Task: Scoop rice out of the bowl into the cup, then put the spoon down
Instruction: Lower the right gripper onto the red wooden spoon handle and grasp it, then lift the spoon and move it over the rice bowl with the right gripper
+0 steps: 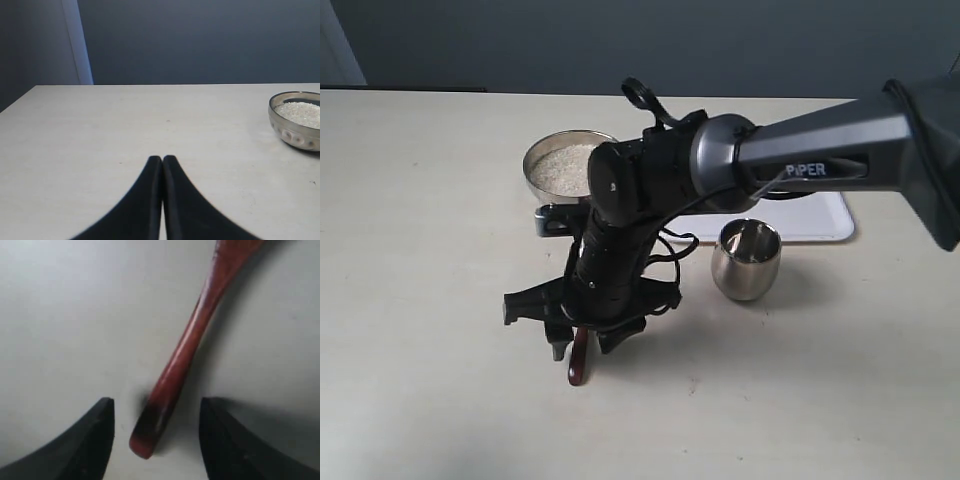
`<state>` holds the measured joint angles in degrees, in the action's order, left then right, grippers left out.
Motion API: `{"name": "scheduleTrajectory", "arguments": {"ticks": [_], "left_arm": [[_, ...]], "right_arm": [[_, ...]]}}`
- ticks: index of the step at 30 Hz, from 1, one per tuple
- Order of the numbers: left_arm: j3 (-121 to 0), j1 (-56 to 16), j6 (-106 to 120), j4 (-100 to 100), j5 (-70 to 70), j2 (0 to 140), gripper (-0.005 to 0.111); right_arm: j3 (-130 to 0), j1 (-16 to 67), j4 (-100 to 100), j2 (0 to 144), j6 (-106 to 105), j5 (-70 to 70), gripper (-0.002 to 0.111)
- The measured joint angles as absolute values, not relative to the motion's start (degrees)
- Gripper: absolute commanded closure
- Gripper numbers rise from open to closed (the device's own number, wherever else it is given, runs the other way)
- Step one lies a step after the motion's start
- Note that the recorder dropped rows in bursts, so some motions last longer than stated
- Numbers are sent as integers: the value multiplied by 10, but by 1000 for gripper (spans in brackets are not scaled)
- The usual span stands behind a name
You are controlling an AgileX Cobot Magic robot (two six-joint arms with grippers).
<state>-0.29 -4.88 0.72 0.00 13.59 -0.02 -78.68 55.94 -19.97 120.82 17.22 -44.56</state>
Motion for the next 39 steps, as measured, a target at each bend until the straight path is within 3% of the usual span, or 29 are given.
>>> {"name": "scheduleTrajectory", "arguments": {"ticks": [11, 21, 23, 28, 29, 39], "left_arm": [[-3, -49, 7, 0, 136, 0, 106], [-3, -49, 7, 0, 136, 0, 106], [-3, -49, 7, 0, 136, 0, 106], [-3, -49, 7, 0, 136, 0, 106], [-3, -49, 7, 0, 136, 0, 106], [-3, -49, 7, 0, 136, 0, 106]], "right_arm": [[-881, 560, -156, 1263, 217, -535, 58], [-892, 560, -141, 1270, 232, -589, 59], [-892, 560, -141, 1271, 236, -597, 67], [-892, 560, -132, 1273, 240, -608, 106], [-892, 560, -132, 1274, 240, -611, 109], [-909, 562, -85, 1224, 135, -689, 108]]}}
